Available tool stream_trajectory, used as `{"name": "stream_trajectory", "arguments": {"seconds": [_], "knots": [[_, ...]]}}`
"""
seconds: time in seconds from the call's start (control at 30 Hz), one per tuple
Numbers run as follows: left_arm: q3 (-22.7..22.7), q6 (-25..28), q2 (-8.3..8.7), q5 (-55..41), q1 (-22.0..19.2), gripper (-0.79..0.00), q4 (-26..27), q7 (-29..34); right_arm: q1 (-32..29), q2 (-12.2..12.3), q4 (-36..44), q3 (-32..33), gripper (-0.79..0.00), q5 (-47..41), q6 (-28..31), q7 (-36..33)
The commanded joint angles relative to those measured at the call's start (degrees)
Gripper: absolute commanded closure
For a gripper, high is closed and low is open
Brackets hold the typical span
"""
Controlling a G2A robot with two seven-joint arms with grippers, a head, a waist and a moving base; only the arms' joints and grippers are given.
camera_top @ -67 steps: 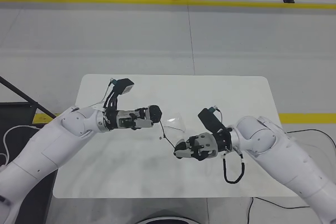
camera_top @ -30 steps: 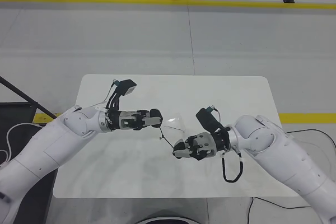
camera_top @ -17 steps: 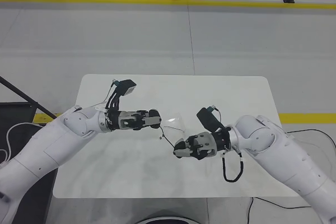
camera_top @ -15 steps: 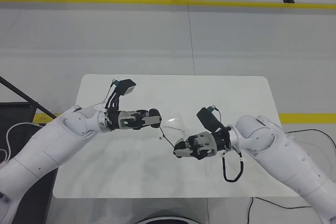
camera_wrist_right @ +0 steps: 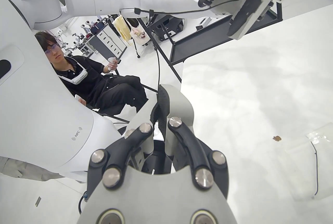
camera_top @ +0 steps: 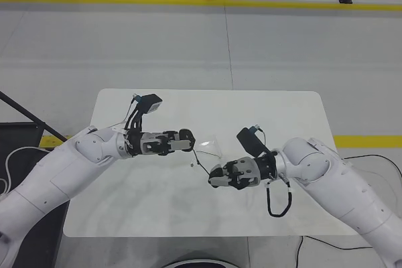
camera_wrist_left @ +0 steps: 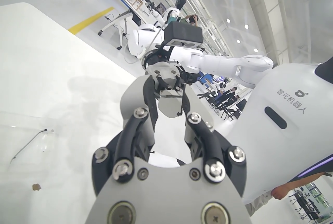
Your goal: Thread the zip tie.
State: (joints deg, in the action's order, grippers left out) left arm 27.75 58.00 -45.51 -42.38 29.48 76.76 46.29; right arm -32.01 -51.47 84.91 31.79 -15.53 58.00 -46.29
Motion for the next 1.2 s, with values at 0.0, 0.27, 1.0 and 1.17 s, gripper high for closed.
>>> {"name": "stream_trajectory", "arguments": {"seconds": [0.0,0.27,1.0,1.17], "knots": [[-0.03,0.0,0.07,-0.04,-0.03,-0.262,0.02,0.0,-0.06,0.0,-0.03,0.1,0.0,-0.07,0.0,0.0],[-0.16,0.0,0.21,-0.11,-0.26,-0.234,-0.04,0.0,-0.05,-0.01,-0.09,-0.13,0.0,0.22,0.0,0.0],[-0.79,0.0,0.06,-0.5,-0.81,0.0,-0.59,0.0,1.77,0.1,-0.79,-3.11,0.0,0.66,0.0,0.0],[-0.84,0.0,0.05,-0.51,-0.88,0.0,-0.63,0.0,1.92,0.11,-0.83,-3.23,0.0,0.55,0.0,0.0]]}}
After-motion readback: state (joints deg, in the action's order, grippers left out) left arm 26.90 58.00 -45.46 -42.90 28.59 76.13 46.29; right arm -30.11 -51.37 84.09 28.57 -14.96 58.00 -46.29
